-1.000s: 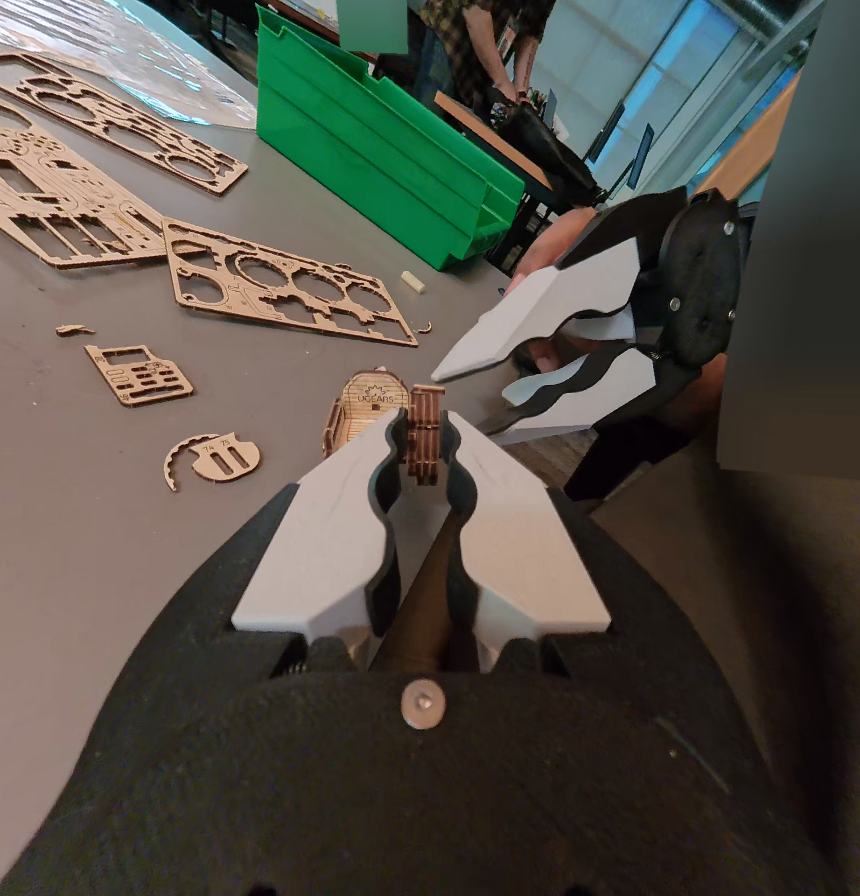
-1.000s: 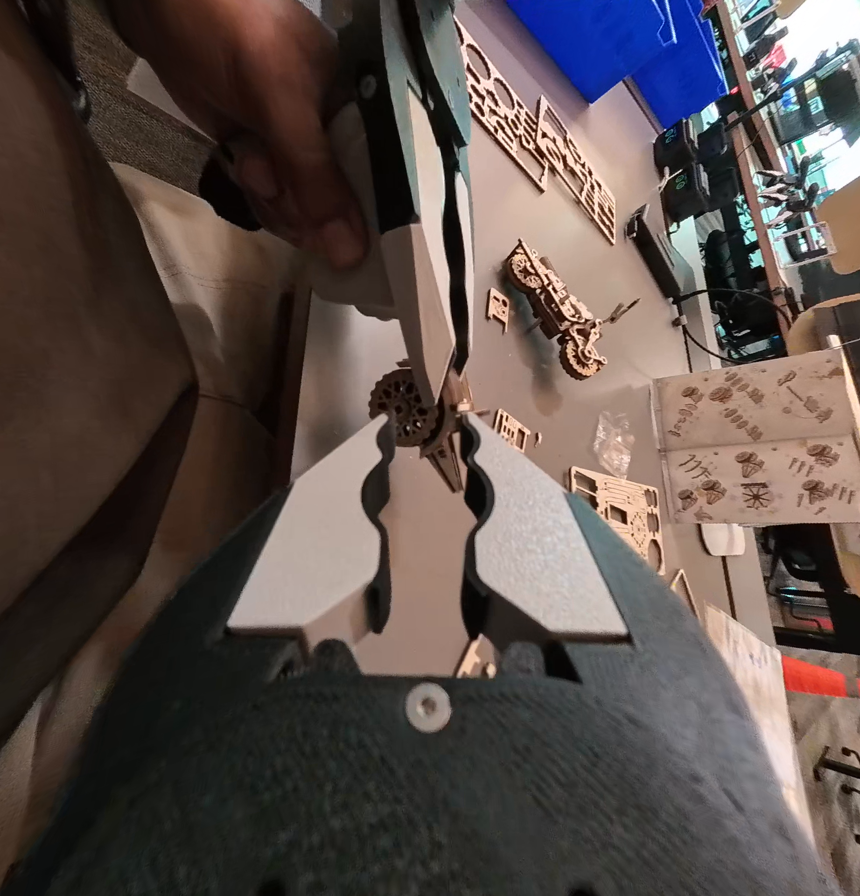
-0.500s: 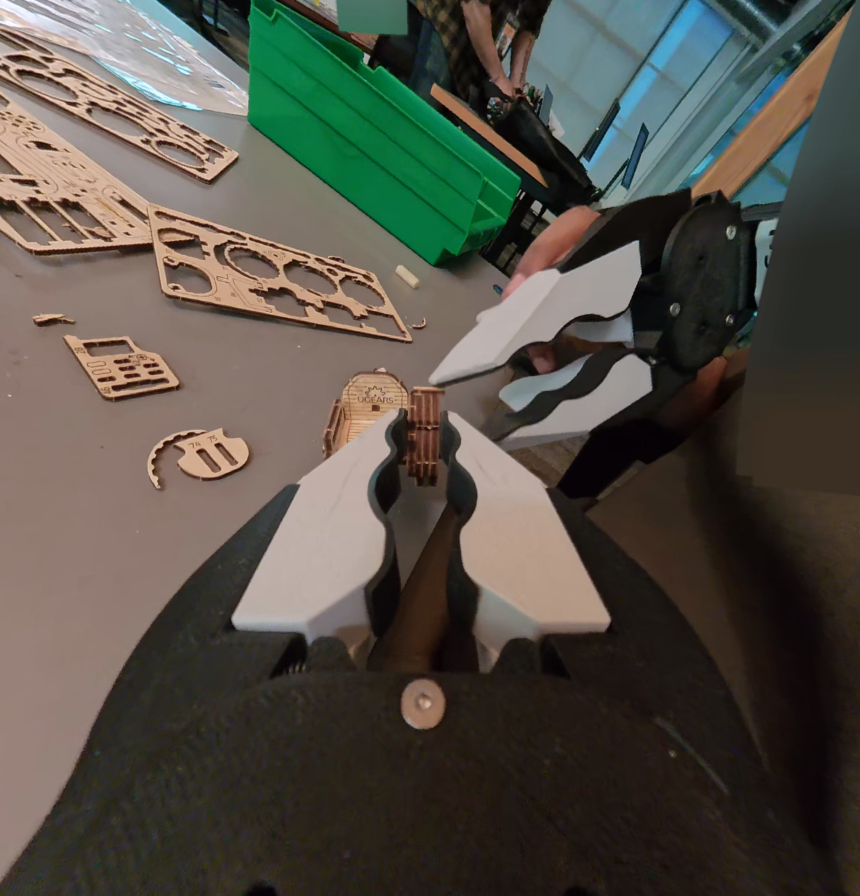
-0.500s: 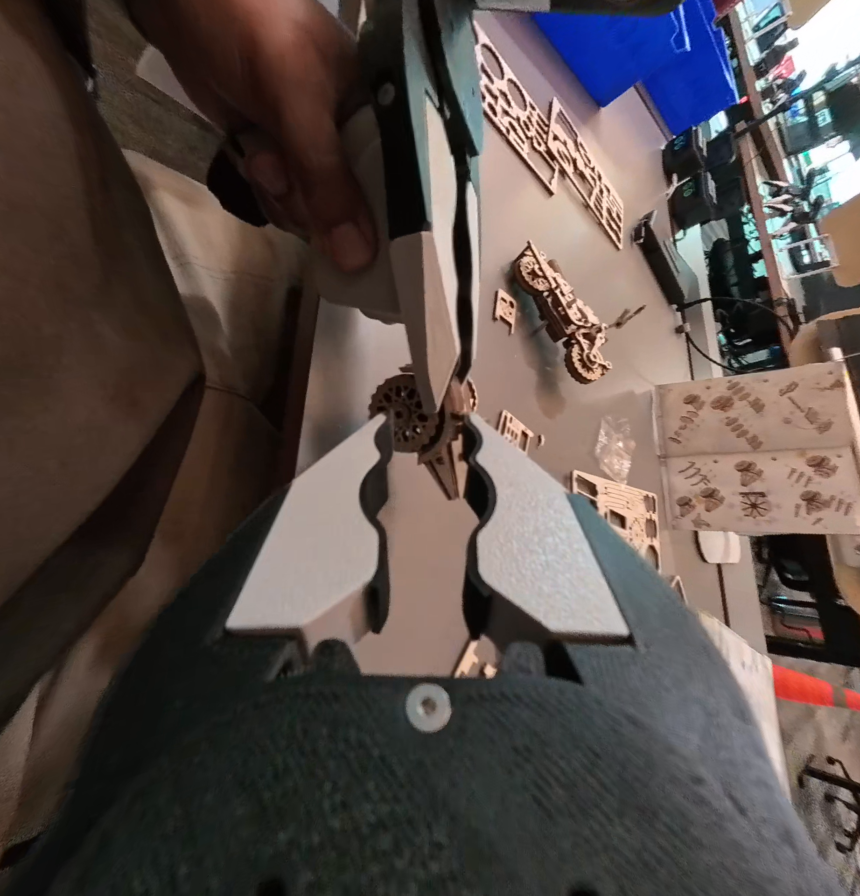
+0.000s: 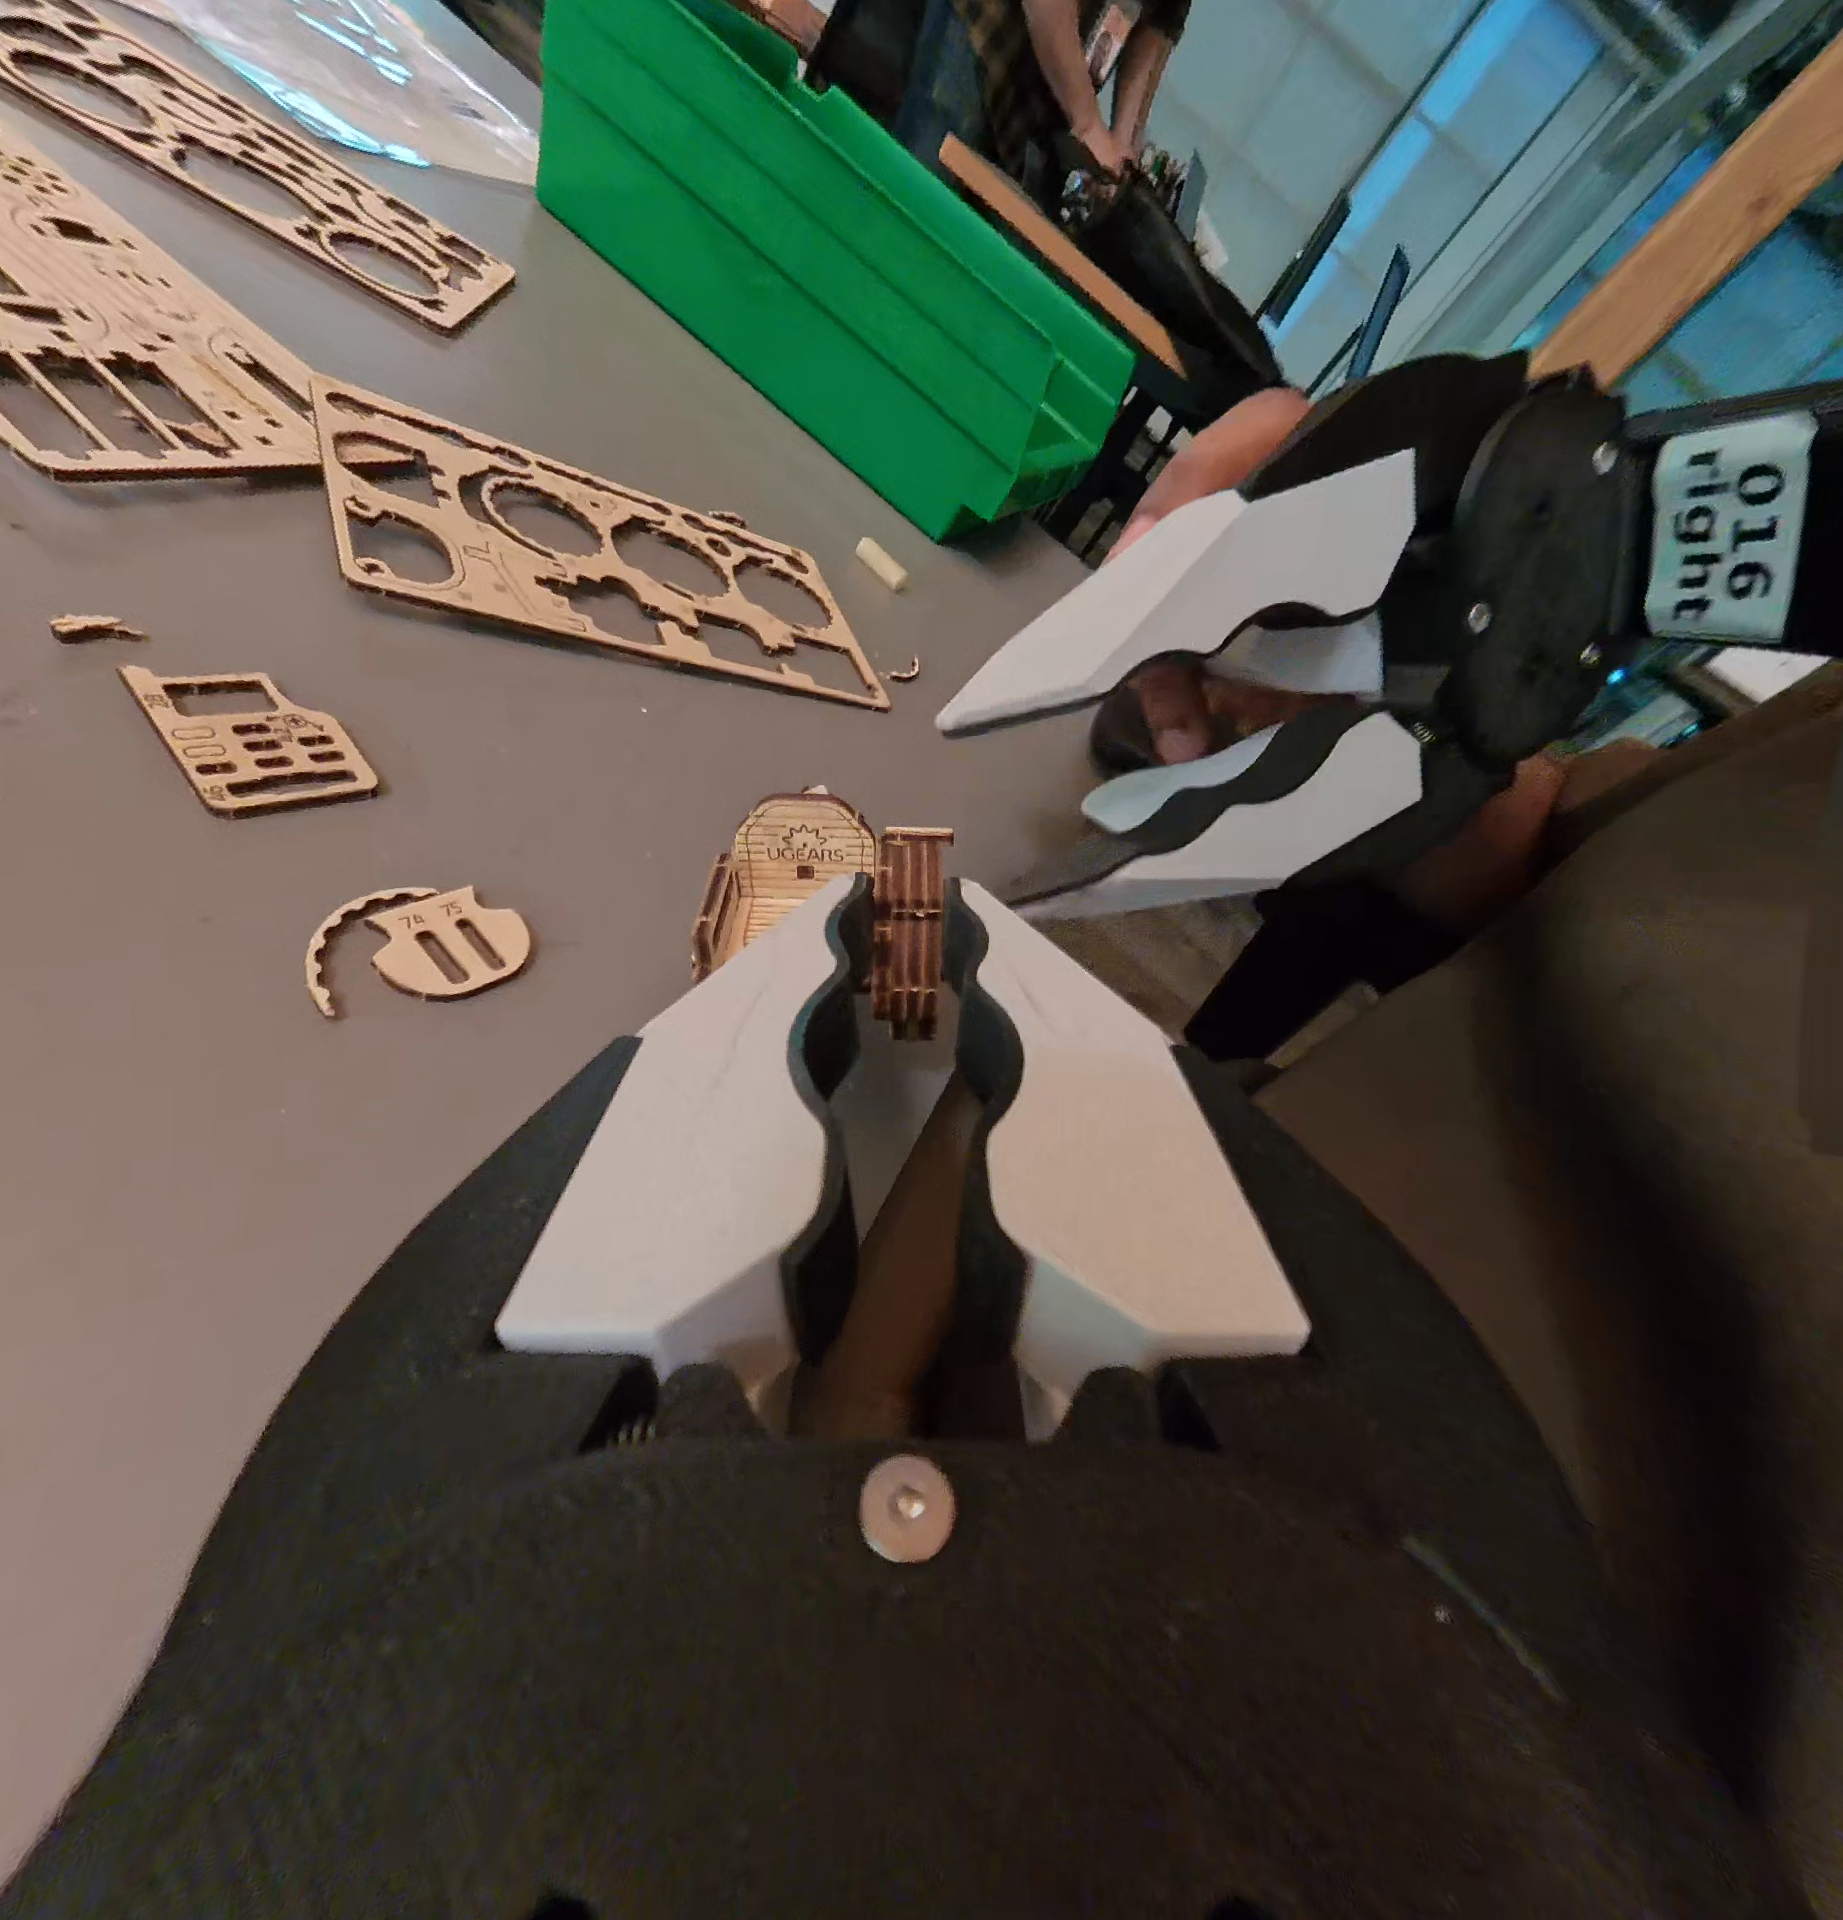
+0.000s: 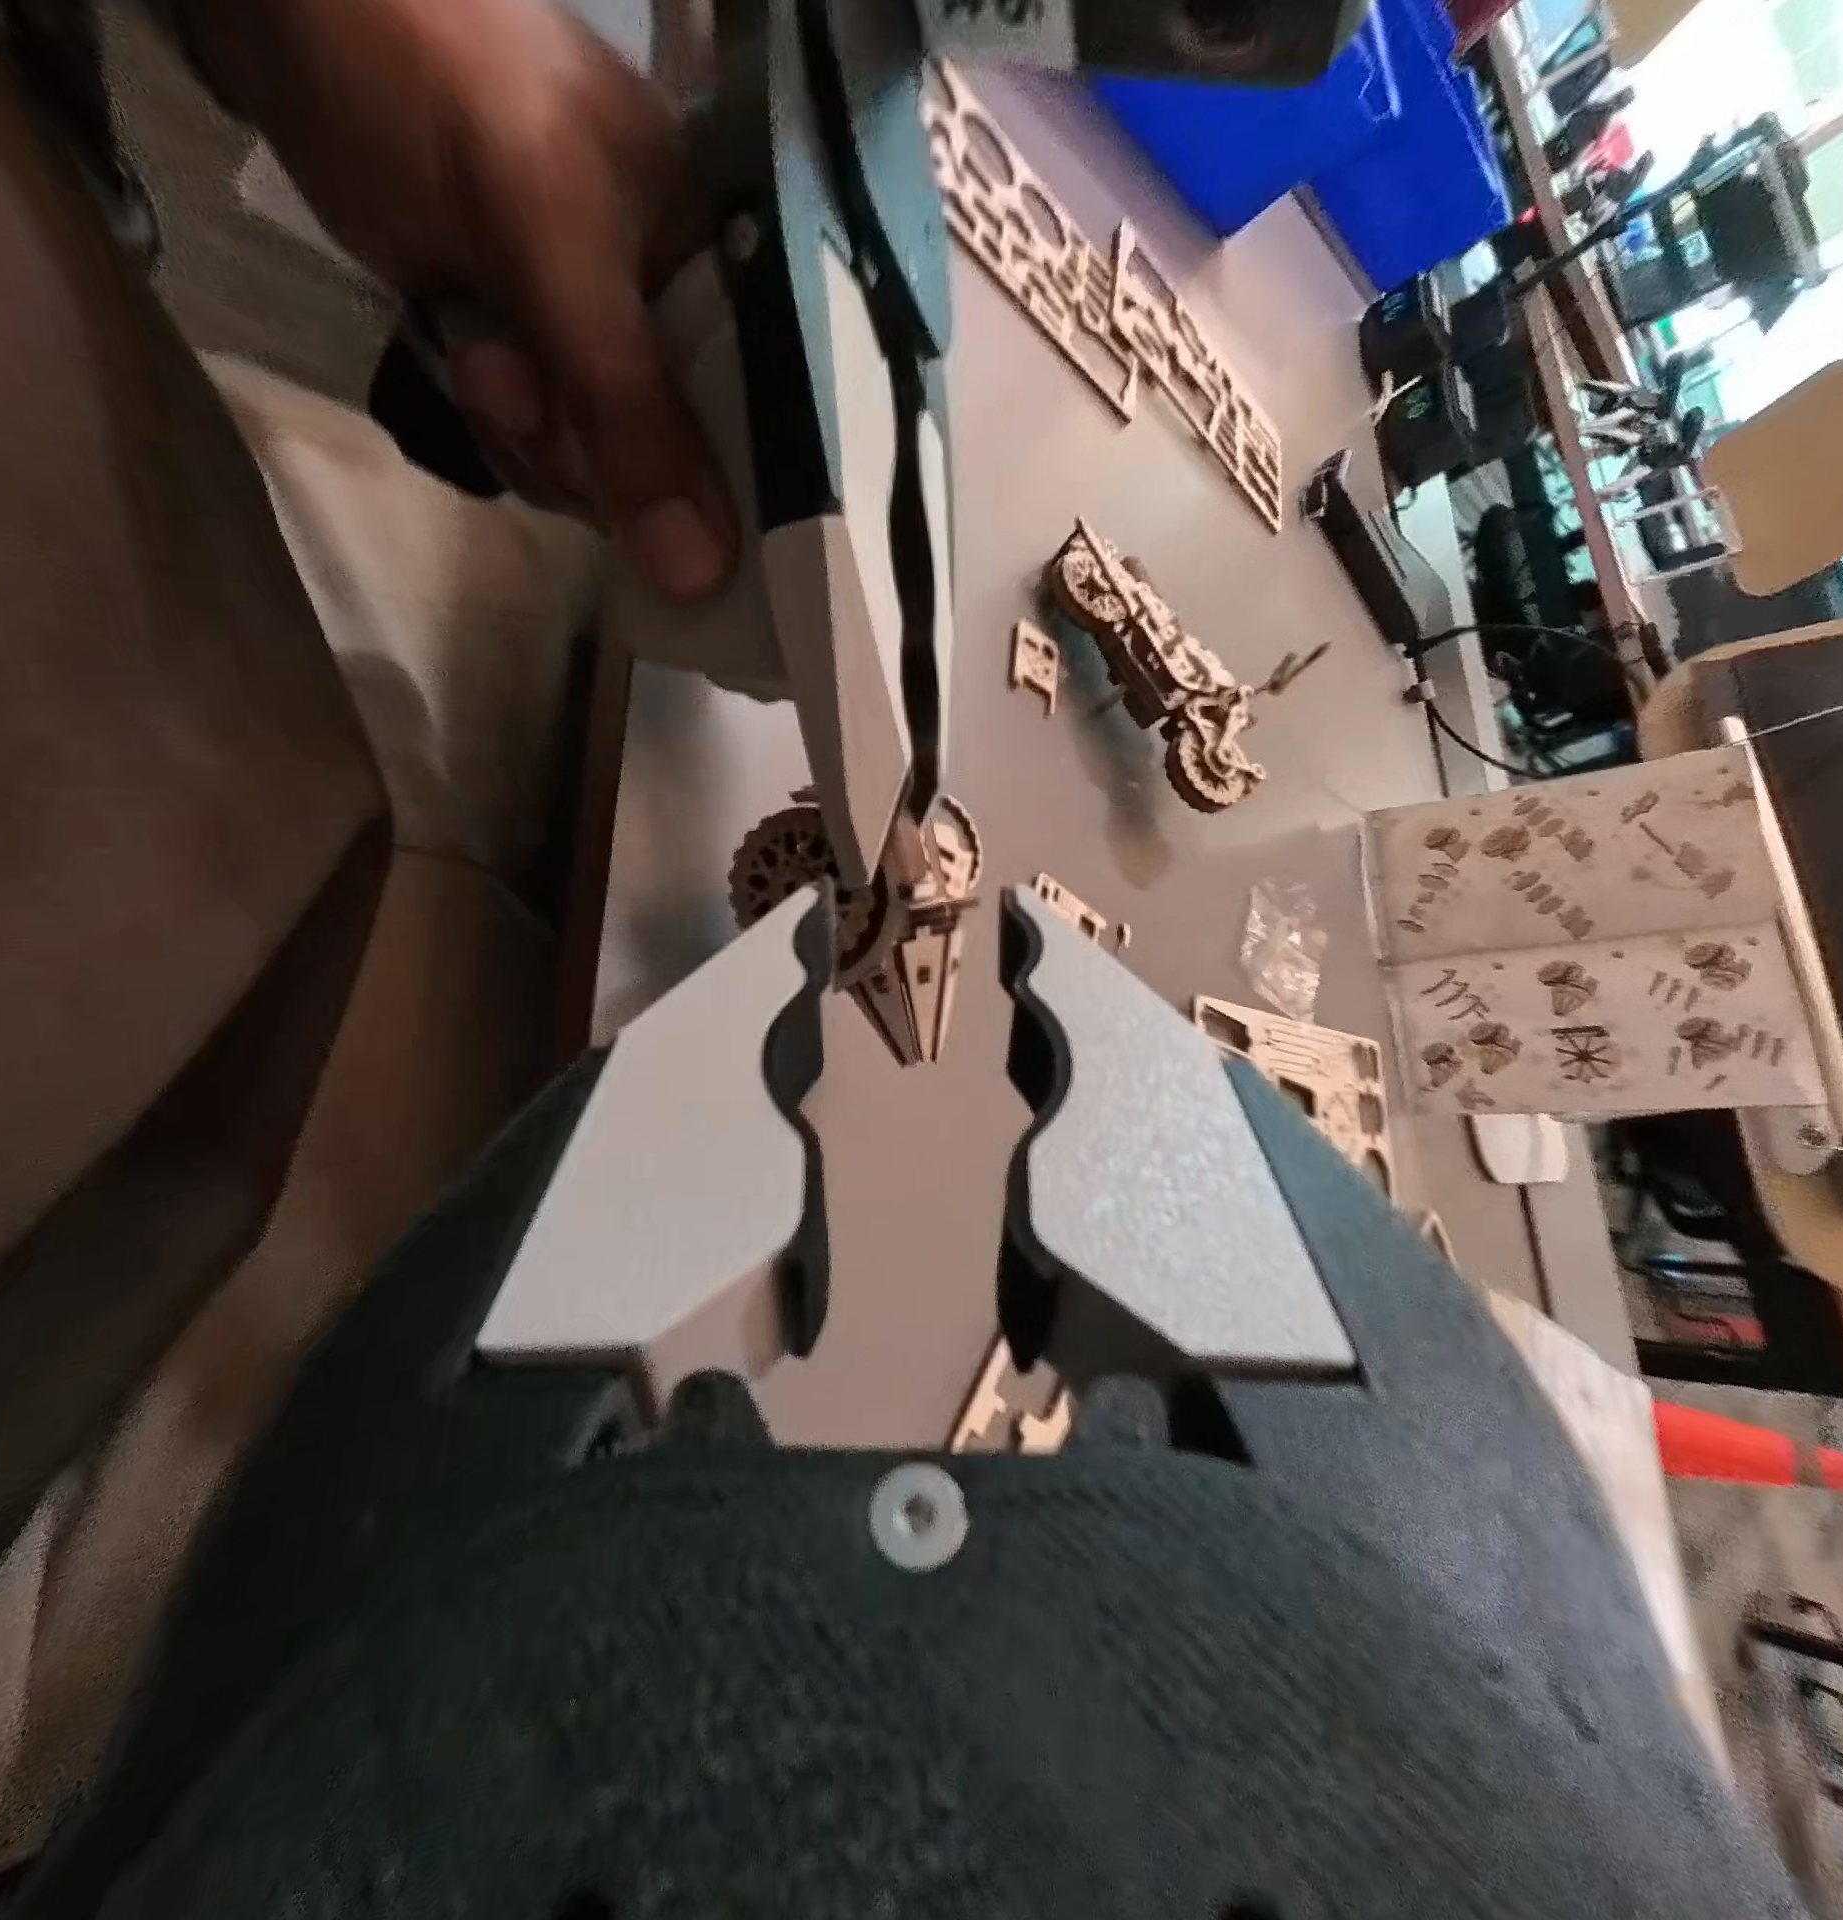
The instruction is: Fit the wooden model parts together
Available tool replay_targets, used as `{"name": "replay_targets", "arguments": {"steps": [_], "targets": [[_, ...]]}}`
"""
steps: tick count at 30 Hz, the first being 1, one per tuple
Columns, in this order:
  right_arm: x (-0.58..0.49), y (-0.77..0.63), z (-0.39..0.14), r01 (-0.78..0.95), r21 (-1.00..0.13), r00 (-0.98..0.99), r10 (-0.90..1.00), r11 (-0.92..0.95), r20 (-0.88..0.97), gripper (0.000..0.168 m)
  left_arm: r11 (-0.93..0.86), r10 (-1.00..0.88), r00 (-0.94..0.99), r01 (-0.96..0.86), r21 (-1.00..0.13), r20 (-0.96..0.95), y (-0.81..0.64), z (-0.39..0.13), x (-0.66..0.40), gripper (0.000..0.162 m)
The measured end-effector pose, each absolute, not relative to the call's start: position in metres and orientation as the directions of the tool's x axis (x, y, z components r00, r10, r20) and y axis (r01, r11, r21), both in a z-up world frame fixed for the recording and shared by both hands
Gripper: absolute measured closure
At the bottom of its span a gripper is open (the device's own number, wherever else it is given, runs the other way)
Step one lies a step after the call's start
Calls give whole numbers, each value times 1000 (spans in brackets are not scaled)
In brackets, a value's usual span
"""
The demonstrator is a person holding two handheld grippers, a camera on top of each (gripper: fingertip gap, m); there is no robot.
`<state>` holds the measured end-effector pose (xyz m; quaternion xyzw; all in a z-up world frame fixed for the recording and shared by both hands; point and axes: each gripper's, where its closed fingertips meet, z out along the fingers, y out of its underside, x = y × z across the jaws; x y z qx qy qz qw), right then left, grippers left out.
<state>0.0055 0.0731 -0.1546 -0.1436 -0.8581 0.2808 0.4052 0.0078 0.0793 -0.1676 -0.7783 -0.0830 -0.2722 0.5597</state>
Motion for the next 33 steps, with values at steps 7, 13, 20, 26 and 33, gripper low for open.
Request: {"name": "replay_targets", "arguments": {"steps": [7,13,20,26,33], "targets": [[4,70,-164,29,-564,-647,445,826,619,132,-336,-175,696,623,-707,696,80,-163,5,153],[3,75,-166,75,-606,-656,497,792,568,116,-316,-175,616,703,-637,768,79,-160,-1,152],[3,69,-184,53,-480,-671,387,876,632,105,-333,-140,611,712,-618,779,82,-165,0,152],[1,73,-185,39,-413,-646,338,910,684,122,-349,-124,609,712,-609,784,84,-167,5,152],[2,73,-182,29,-432,-644,348,901,681,125,-351,-128,624,699,-623,771,84,-165,8,152]]}}
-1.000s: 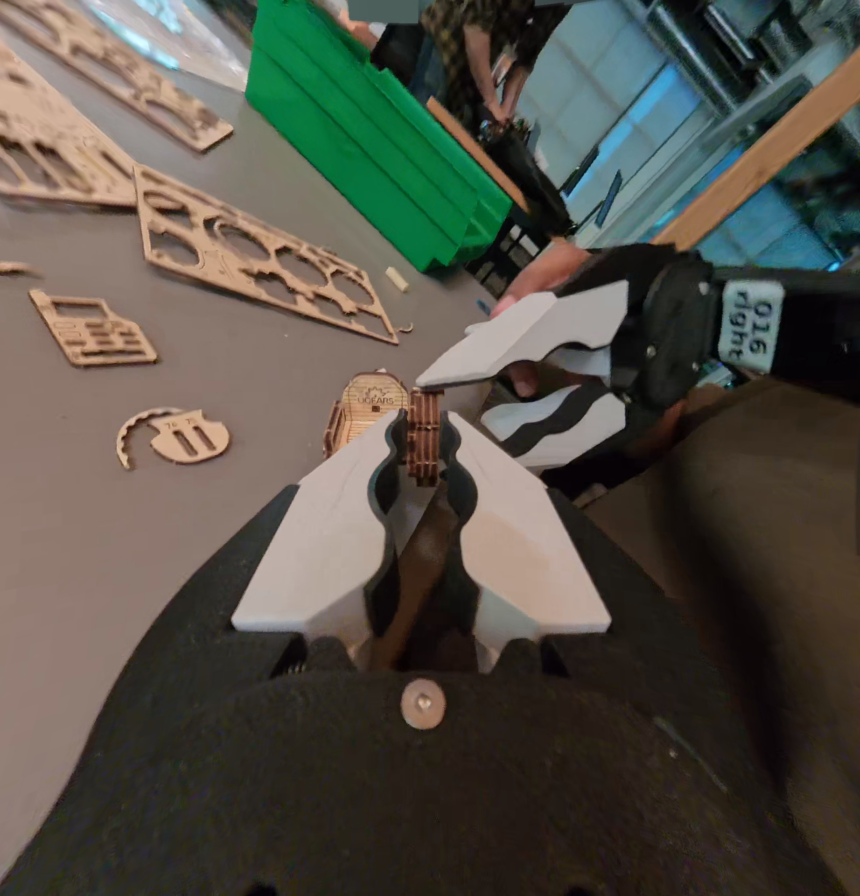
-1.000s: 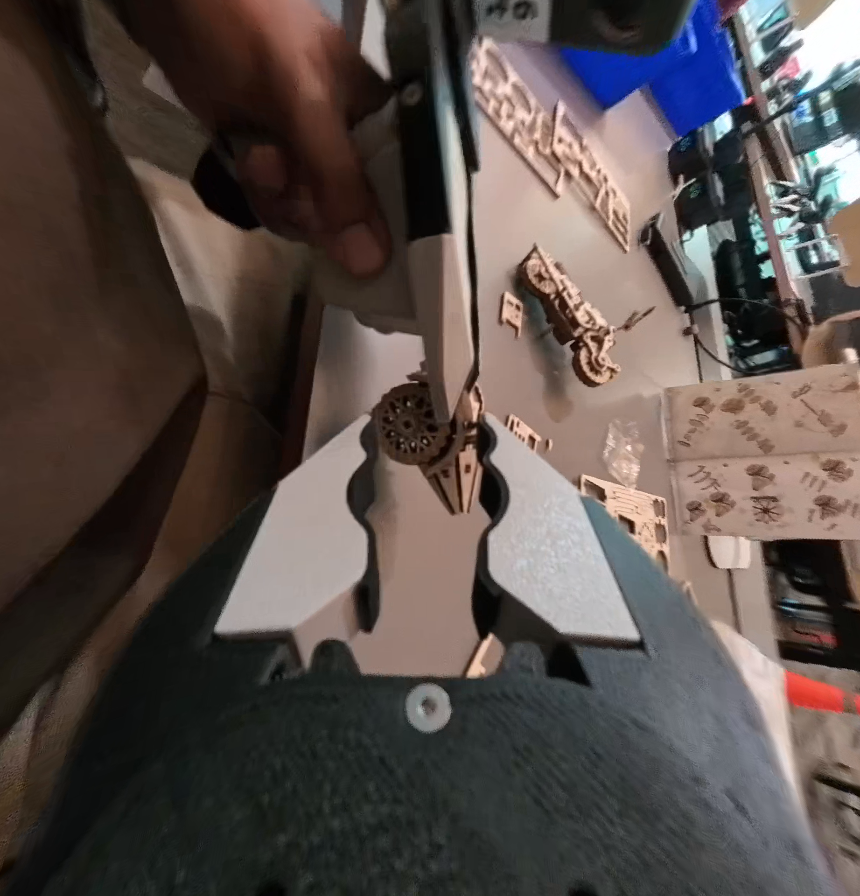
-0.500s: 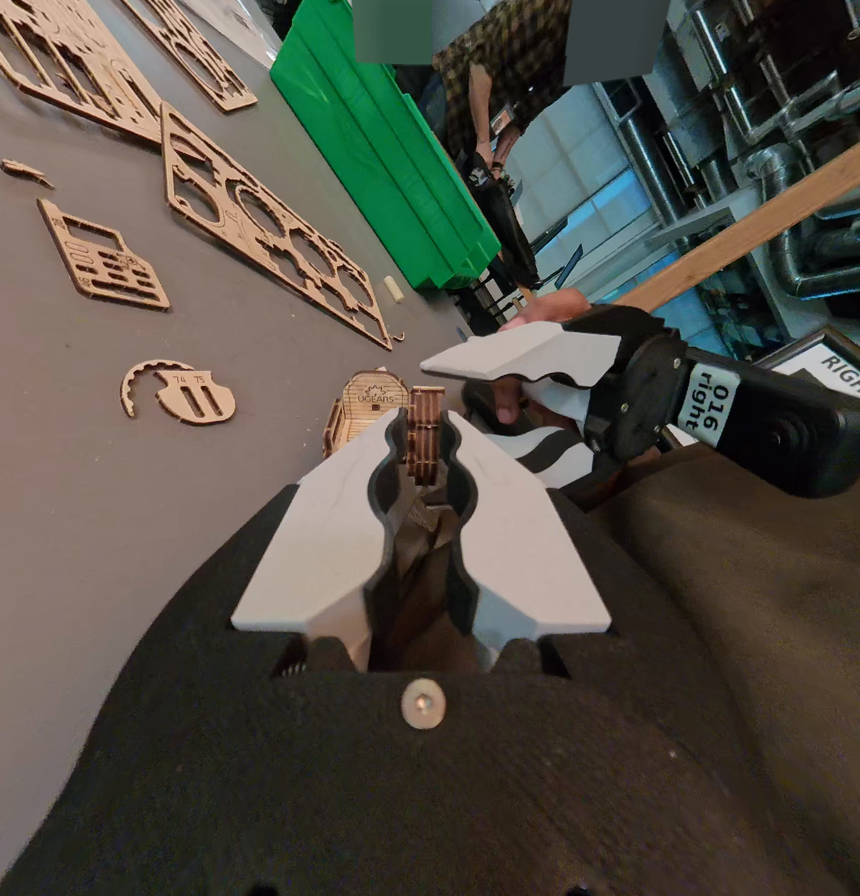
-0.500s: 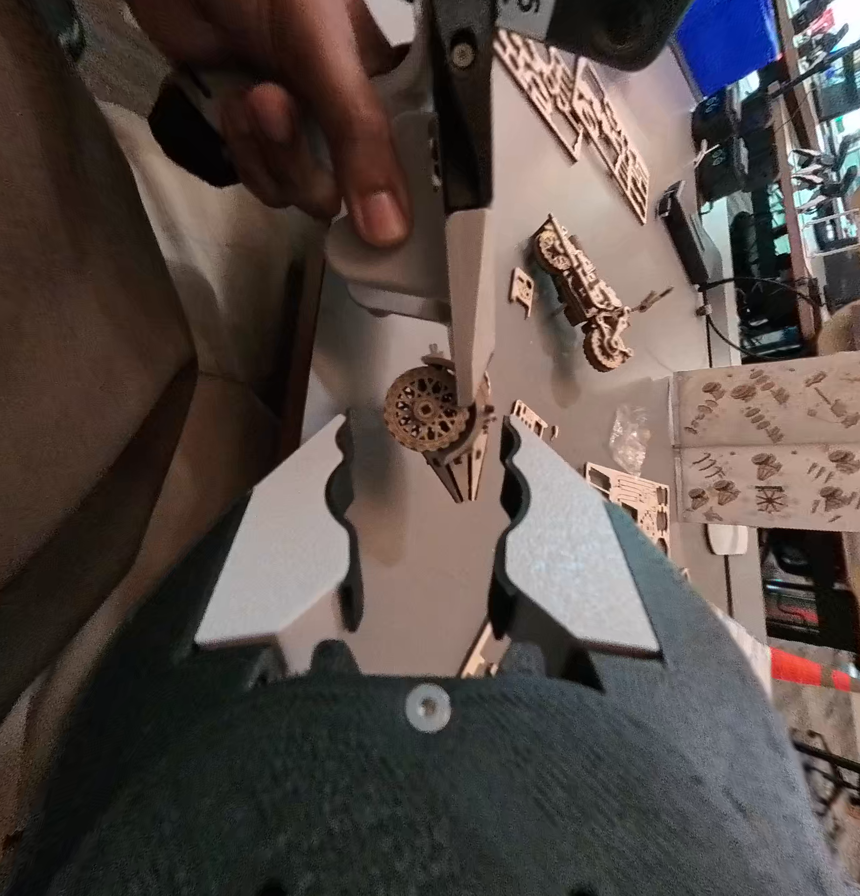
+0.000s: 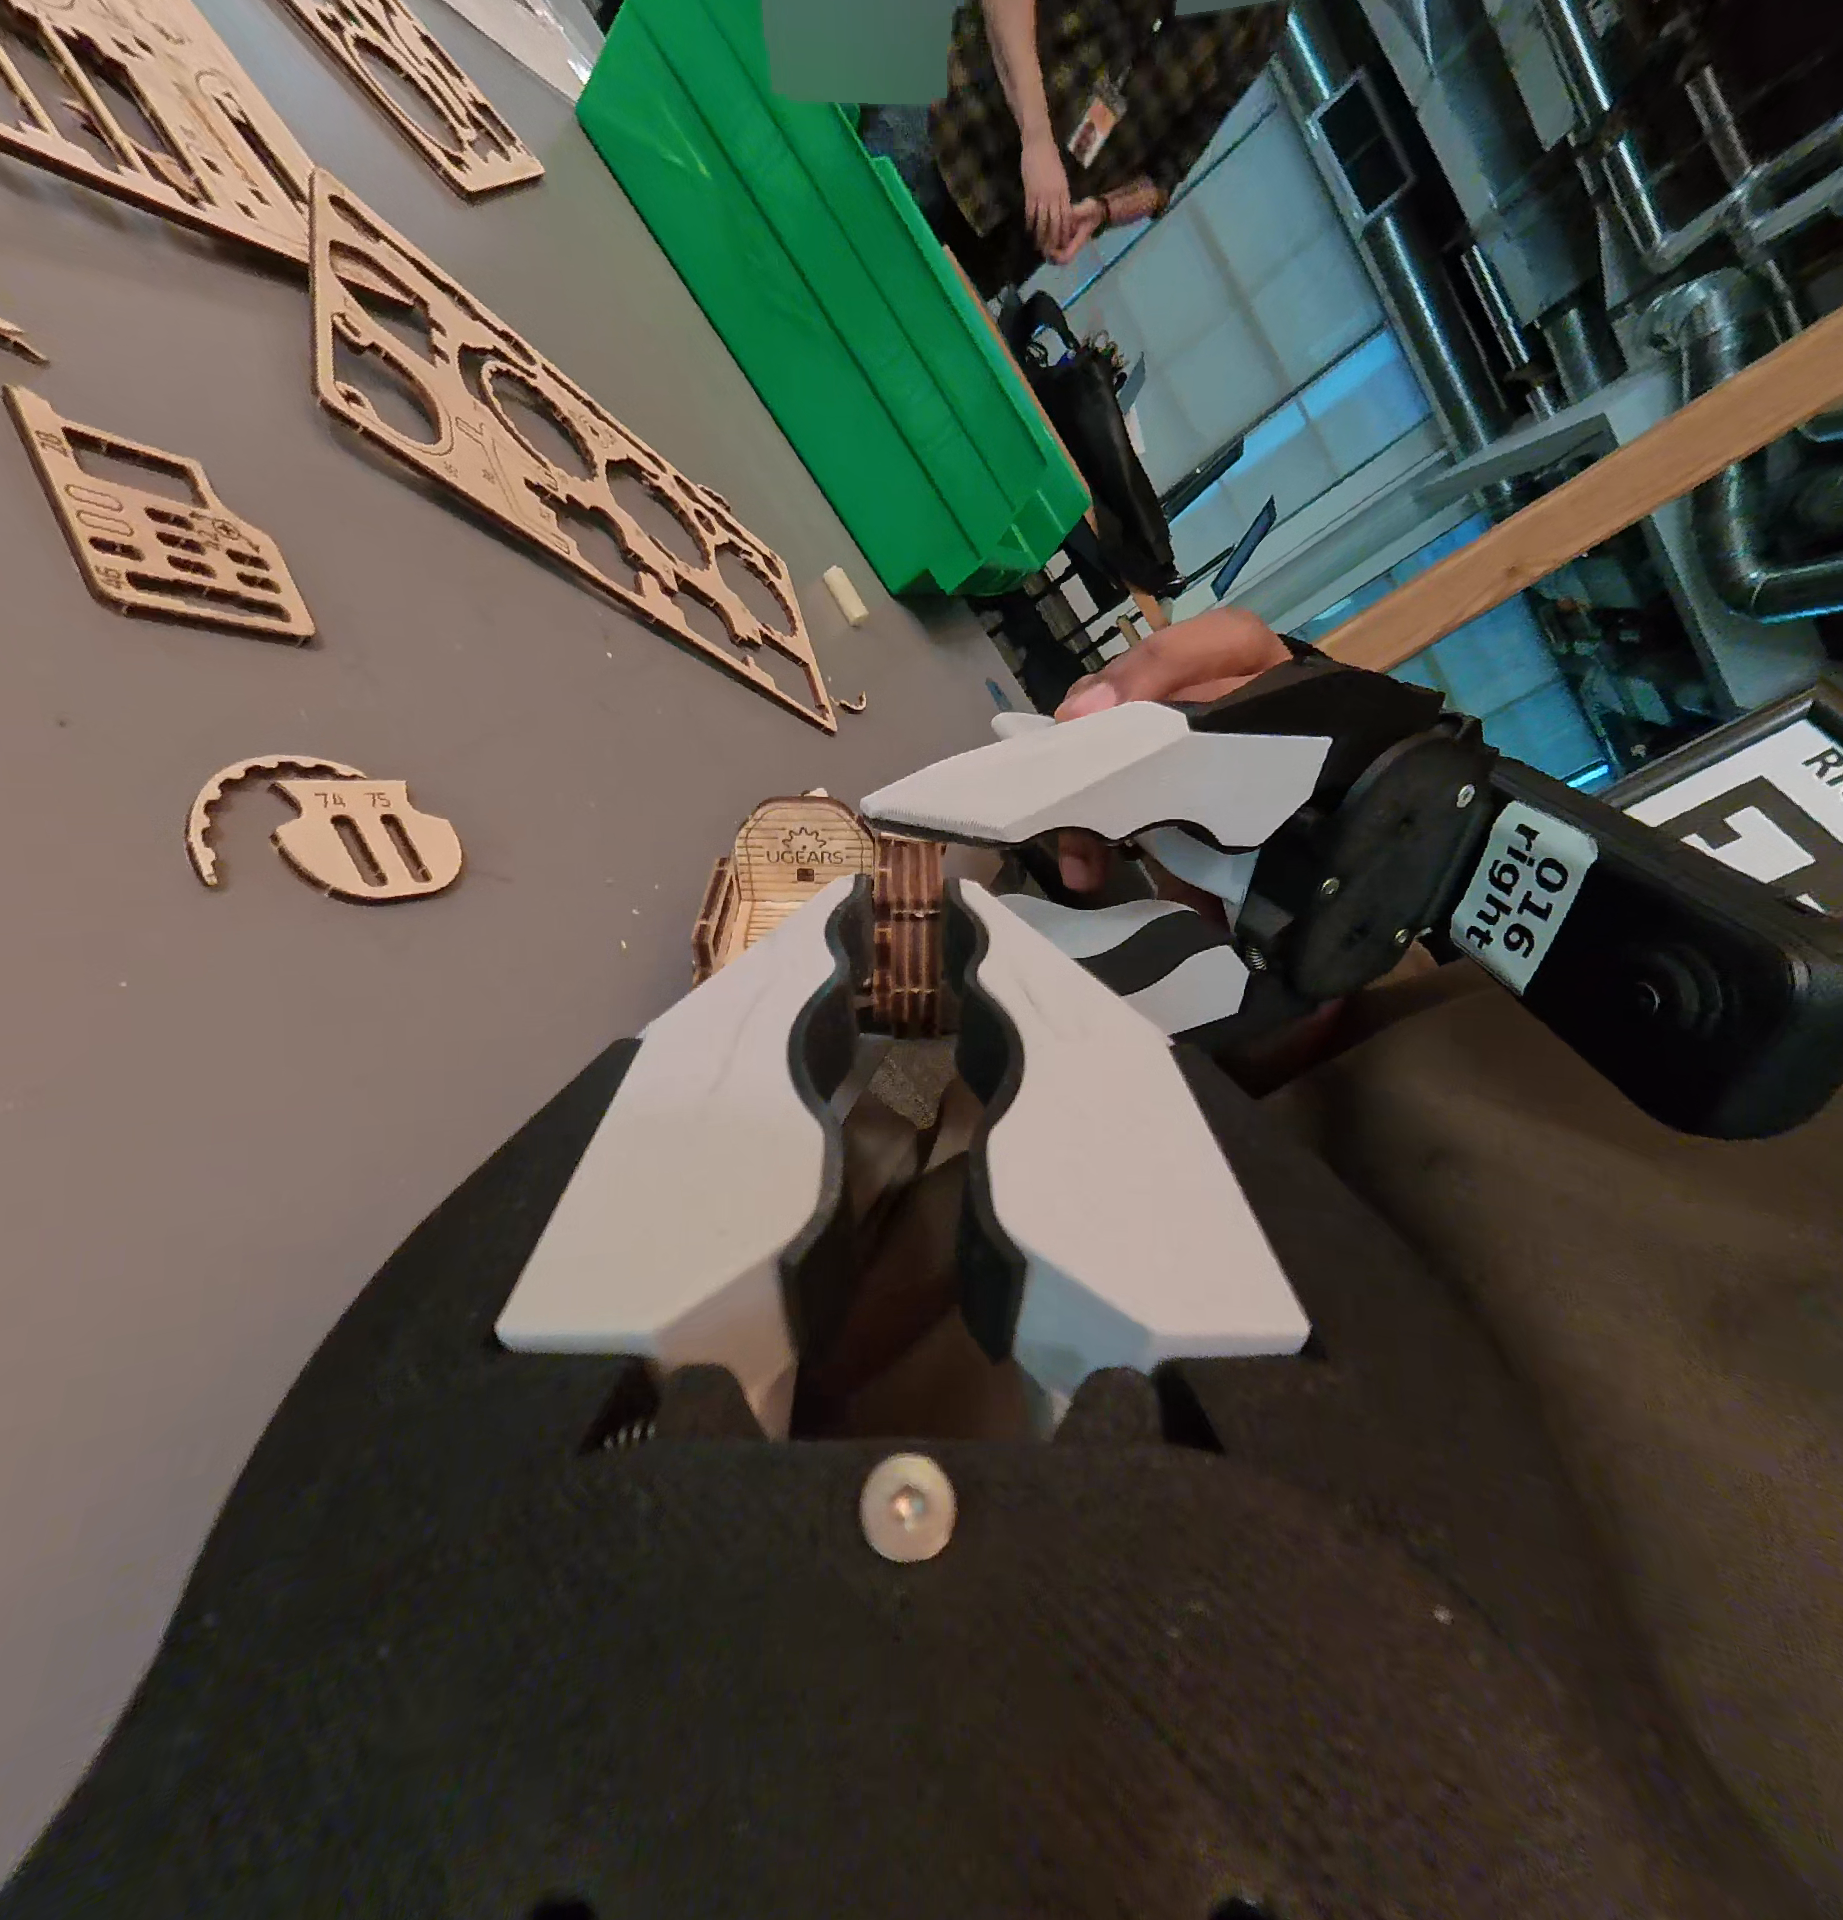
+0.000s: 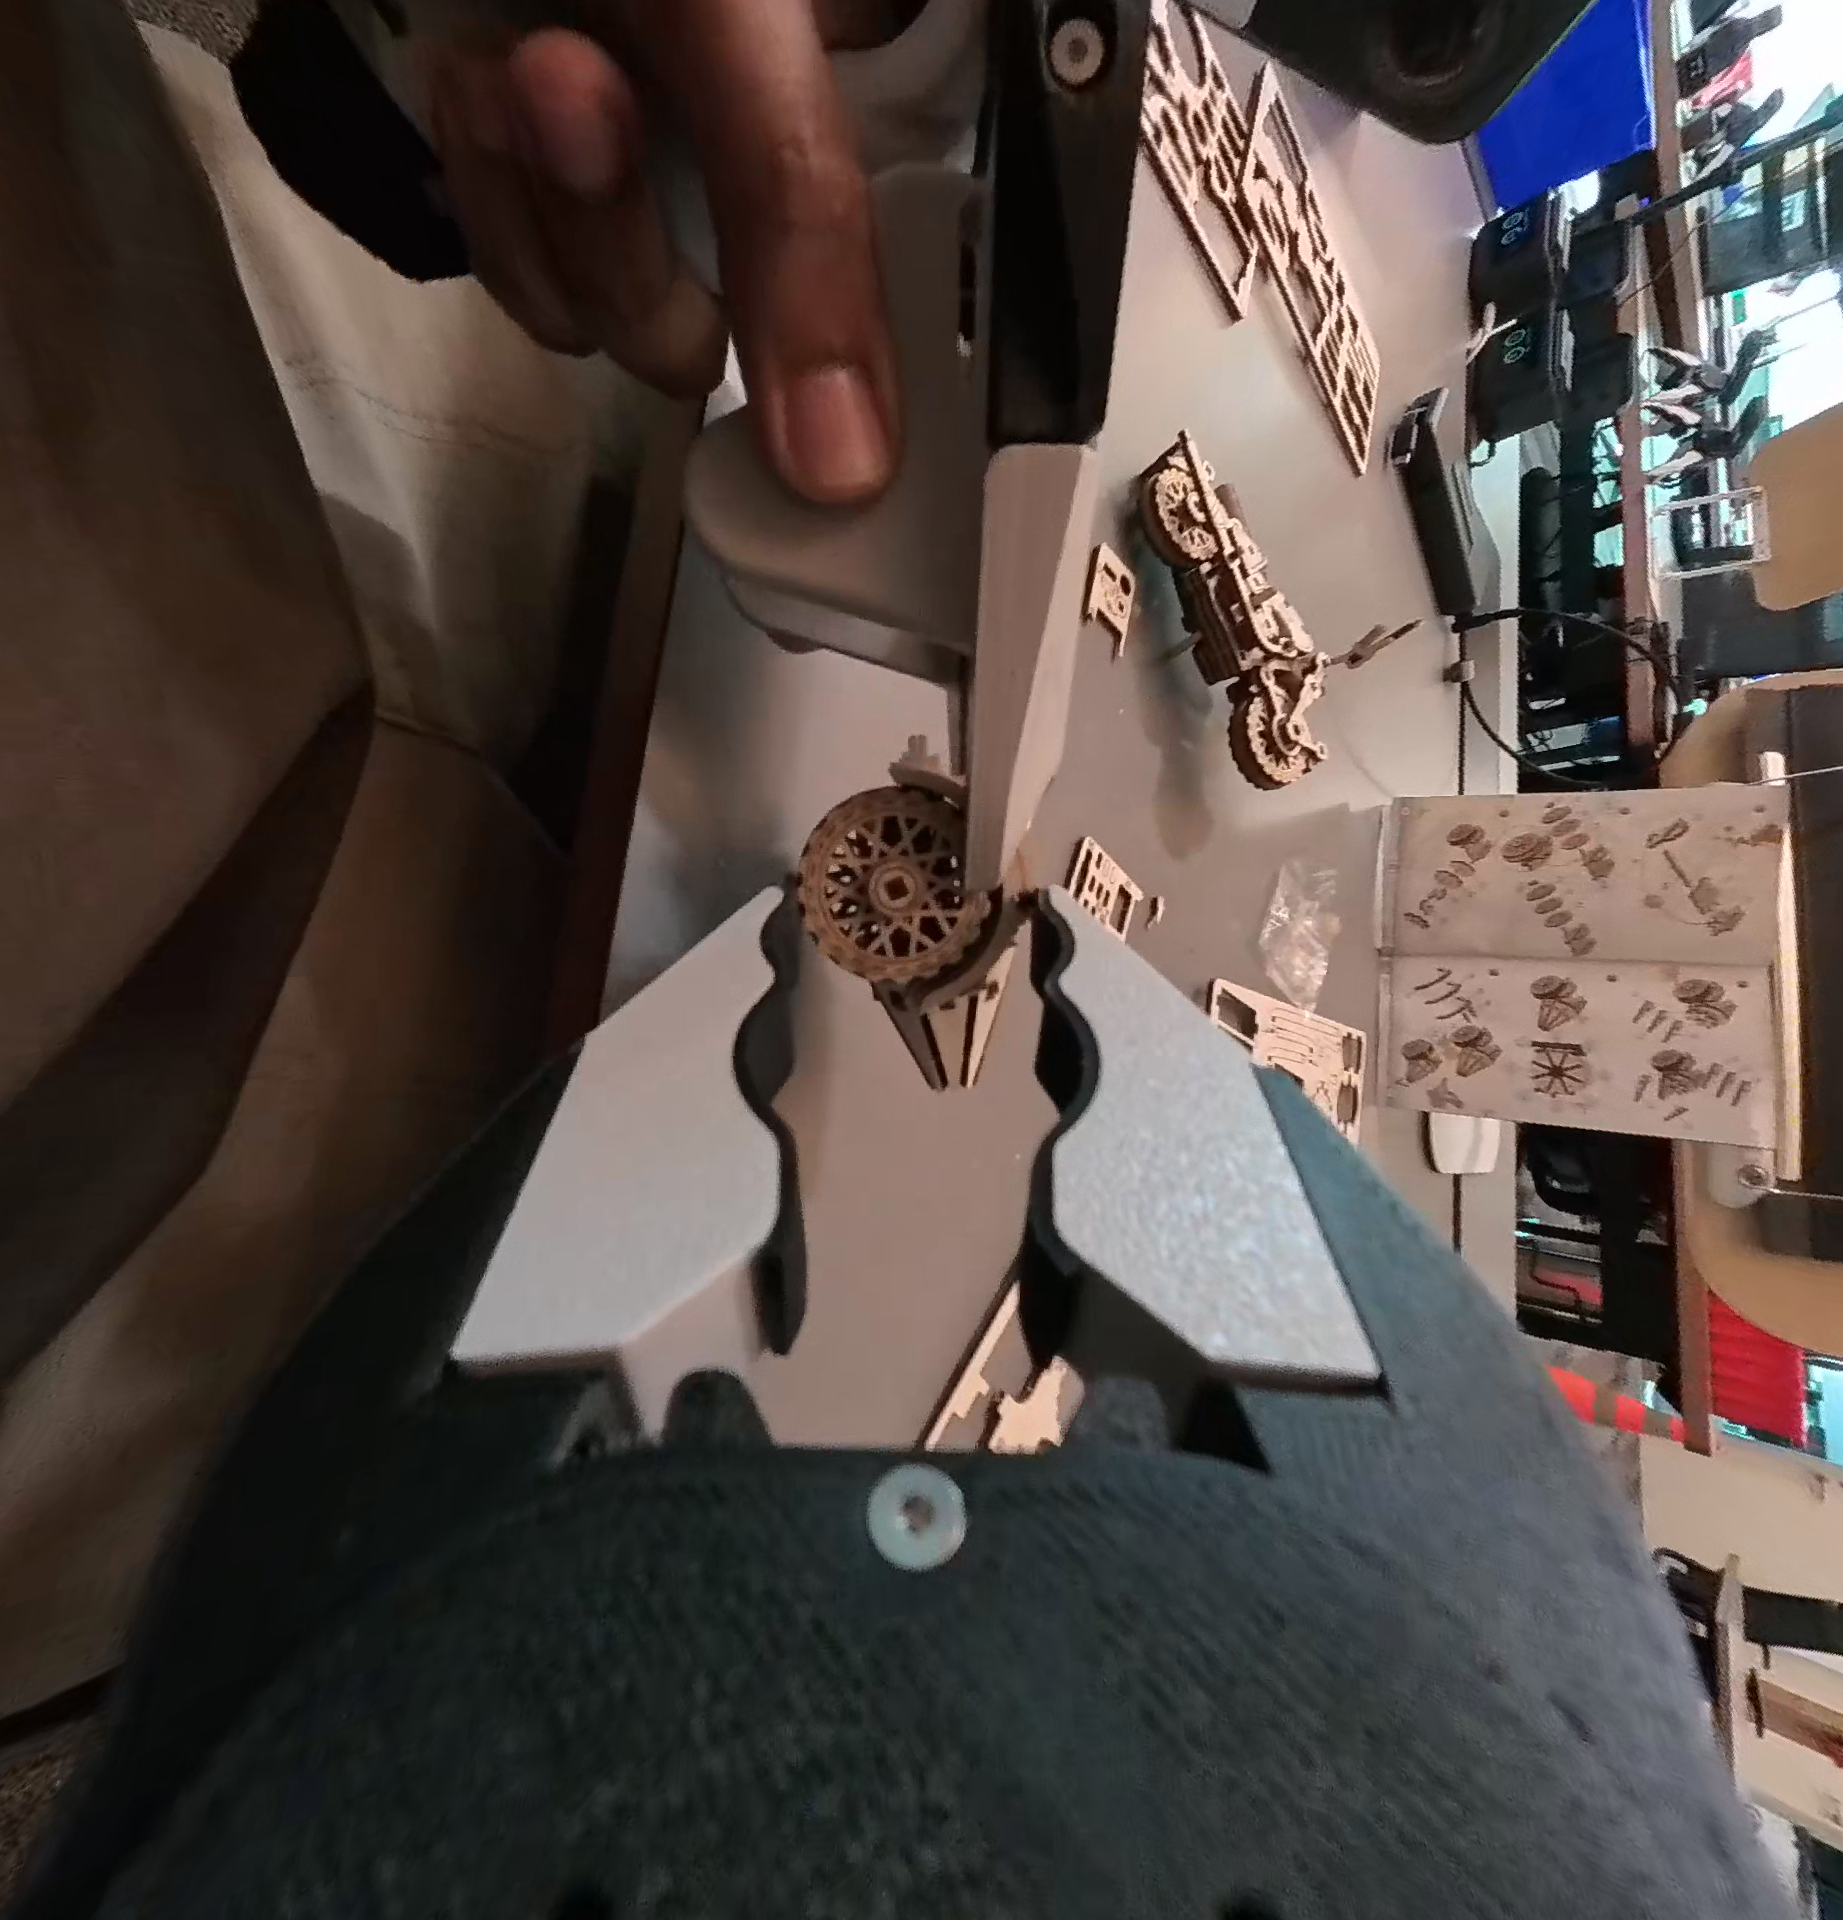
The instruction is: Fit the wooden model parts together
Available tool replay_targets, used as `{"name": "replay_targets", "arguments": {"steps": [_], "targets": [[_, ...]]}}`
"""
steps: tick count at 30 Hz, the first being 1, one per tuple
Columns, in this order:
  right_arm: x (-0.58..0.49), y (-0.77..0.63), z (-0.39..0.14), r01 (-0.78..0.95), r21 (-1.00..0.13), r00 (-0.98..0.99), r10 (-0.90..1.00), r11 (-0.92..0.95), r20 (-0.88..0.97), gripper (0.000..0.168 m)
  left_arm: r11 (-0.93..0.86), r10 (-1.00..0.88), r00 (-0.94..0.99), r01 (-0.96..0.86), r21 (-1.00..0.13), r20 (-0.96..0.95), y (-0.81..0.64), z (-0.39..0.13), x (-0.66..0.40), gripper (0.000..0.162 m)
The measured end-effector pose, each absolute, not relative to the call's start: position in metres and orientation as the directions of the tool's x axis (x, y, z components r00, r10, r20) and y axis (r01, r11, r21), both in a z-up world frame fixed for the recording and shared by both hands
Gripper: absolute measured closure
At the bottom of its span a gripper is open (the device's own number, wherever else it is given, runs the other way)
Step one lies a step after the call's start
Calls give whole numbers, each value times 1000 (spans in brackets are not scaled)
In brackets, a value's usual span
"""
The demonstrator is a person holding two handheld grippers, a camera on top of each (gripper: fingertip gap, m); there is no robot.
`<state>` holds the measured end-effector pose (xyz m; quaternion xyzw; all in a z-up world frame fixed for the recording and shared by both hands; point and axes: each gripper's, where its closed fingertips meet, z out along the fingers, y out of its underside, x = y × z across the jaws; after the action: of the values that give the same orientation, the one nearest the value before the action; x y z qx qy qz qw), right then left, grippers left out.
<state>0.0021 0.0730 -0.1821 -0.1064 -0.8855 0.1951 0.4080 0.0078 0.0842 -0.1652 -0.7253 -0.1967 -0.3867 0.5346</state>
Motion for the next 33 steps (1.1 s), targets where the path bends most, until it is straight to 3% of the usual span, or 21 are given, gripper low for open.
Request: {"name": "replay_targets", "arguments": {"steps": [5,12,19,21,27,33], "targets": [[6,71,-177,28,-491,-662,384,871,644,124,-347,-153,650,669,-657,744,83,-162,10,152],[8,73,-174,-11,-432,-635,327,902,699,127,-338,-149,763,559,-757,629,84,-157,13,153],[8,74,-169,-9,-444,-621,343,896,705,127,-326,-160,768,551,-768,619,85,-153,14,152],[7,77,-165,2,-463,-609,368,886,702,117,-317,-156,771,552,-771,617,84,-152,11,152],[9,85,-145,50,-659,-630,536,751,563,112,-301,-186,788,523,-797,587,79,-153,11,152],[15,84,-140,113,-823,-705,628,557,329,125,-275,-255,941,152,-949,224,74,-150,19,152]]}}
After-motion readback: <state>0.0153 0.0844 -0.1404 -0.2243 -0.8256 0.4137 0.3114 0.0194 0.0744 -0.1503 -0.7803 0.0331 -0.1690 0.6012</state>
